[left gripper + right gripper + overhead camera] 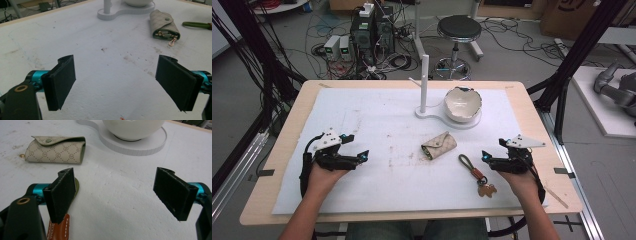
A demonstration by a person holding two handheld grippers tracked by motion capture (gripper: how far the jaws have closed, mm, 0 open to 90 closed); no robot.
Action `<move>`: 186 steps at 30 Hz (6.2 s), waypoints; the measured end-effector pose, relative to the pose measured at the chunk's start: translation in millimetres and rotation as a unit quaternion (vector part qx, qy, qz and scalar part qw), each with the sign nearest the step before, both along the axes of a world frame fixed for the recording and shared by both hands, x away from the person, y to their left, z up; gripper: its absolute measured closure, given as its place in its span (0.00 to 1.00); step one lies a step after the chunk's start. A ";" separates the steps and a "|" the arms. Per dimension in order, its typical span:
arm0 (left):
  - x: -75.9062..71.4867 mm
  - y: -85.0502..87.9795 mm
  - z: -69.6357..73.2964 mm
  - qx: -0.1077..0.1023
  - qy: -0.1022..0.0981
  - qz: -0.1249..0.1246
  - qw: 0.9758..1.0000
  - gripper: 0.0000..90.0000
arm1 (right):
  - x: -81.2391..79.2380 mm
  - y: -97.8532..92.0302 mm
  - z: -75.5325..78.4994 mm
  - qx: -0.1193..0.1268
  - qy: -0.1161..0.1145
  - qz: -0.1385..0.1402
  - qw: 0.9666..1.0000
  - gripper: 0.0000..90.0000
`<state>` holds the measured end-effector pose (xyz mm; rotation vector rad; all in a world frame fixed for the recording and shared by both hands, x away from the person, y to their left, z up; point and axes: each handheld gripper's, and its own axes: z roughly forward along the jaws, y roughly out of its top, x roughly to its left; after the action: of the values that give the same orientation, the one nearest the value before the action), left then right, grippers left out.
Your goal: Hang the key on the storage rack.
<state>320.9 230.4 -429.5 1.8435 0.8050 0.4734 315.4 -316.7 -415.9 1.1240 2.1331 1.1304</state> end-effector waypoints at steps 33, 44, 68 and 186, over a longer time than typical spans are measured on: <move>1.8 3.1 1.3 -0.005 -0.008 0.007 1.000 0.18 | -28.2 19.3 -7.9 -0.019 0.030 0.024 0.999 0.20; 3.0 2.1 -0.1 -0.001 -0.006 0.006 1.000 0.18 | -33.8 27.0 -25.6 -0.065 0.073 0.053 0.994 0.30; 3.5 -0.7 -1.8 0.003 -0.003 -0.001 1.000 0.18 | -27.0 26.7 -30.6 -0.073 0.106 0.086 0.988 0.69; -2.2 7.4 -2.8 0.003 0.004 0.003 1.000 0.18 | 111.4 155.1 115.7 -0.100 -0.094 0.094 0.986 0.50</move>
<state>318.7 237.8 -432.3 1.8497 0.8150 0.4726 426.8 -161.6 -300.3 0.7092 2.1790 1.0304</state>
